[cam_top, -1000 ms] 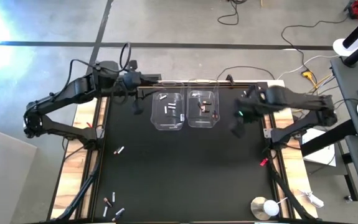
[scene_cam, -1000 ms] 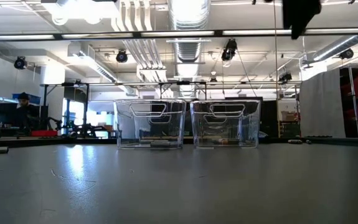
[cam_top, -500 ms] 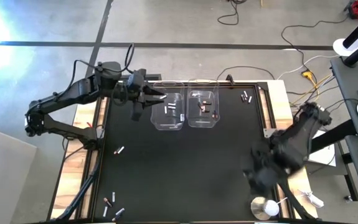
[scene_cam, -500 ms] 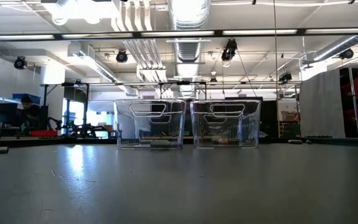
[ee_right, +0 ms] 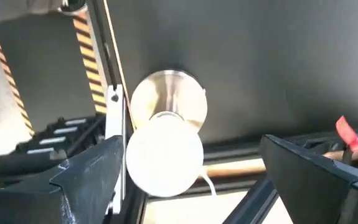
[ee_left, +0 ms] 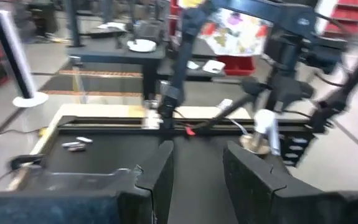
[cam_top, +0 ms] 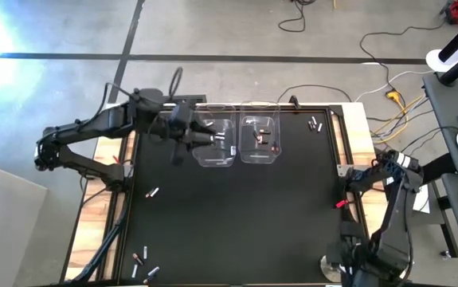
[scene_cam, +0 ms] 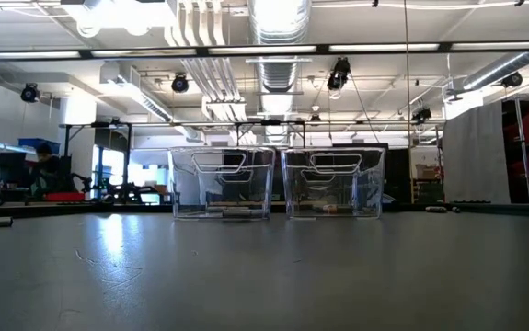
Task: Sort batteries
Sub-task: Move the lamp to the middle right of the table
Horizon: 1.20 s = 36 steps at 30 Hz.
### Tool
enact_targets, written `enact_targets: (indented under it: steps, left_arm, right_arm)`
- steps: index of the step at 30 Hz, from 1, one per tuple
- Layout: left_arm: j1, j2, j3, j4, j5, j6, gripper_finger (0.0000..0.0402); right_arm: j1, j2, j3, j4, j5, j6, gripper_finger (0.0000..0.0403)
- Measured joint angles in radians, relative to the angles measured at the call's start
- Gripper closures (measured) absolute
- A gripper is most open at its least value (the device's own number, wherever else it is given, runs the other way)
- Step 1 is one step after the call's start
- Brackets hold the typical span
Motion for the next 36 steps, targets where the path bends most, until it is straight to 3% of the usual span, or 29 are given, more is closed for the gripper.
enact_targets:
  steps: [8,17,25,36]
  left_arm:
    - [-0.199,0.045,0.0,0.001,-0.146,0.025,0.0283]
    - [-0.352,0.072,0.0,0.0,-0.155,-0.055,0.0283]
    - [-0.445,0.072,0.0,-0.001,-0.258,-0.068,0.0283]
    - [-0.536,0.083,-0.013,-0.032,-0.267,-0.13,0.0283]
  right_arm:
    - [0.014,0.0,-0.002,0.007,-0.012,0.153,0.0032]
    - [0.024,0.031,-0.013,0.024,-0.012,0.104,0.0032]
    - [0.033,0.072,-0.02,0.064,-0.014,0.147,0.0032]
    - [0.058,0.147,-0.025,0.089,-0.073,0.184,0.0035]
